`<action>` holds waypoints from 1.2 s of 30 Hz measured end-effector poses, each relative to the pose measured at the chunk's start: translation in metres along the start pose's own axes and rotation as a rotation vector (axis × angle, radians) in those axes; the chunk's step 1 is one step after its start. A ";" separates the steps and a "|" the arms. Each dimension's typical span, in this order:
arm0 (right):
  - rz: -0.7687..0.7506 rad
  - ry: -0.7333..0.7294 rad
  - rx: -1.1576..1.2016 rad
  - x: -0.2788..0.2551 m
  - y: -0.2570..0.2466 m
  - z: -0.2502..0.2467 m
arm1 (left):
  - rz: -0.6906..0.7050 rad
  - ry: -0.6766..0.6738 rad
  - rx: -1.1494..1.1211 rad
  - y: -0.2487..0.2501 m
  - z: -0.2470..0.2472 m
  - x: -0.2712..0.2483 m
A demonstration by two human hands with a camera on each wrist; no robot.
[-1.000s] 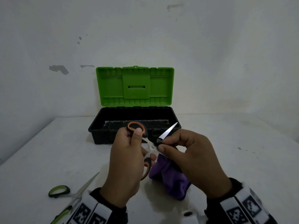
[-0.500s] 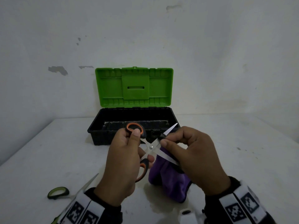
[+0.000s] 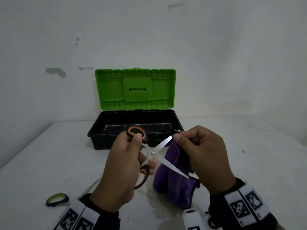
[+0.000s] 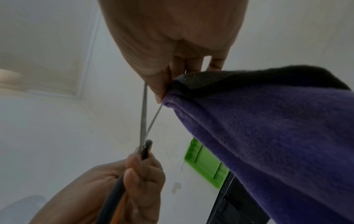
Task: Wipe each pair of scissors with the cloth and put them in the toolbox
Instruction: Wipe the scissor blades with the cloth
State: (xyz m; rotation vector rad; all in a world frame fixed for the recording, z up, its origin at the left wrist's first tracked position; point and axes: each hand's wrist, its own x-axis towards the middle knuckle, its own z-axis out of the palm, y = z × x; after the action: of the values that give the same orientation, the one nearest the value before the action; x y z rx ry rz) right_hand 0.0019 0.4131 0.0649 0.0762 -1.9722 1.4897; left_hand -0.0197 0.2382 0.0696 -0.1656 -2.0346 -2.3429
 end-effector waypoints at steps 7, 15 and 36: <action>-0.053 0.010 -0.024 0.002 0.001 -0.002 | -0.044 -0.022 -0.011 0.003 -0.004 -0.002; -0.069 -0.014 0.021 -0.002 0.002 -0.001 | -0.115 -0.044 -0.043 0.003 -0.006 -0.004; 0.003 0.041 -0.051 0.024 0.002 -0.025 | 0.201 0.021 0.152 -0.004 -0.012 0.007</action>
State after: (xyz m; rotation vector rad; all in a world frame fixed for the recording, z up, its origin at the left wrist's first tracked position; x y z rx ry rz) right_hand -0.0061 0.4438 0.0795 0.0208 -1.9769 1.4303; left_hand -0.0279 0.2273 0.0643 -0.3216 -2.0679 -2.0572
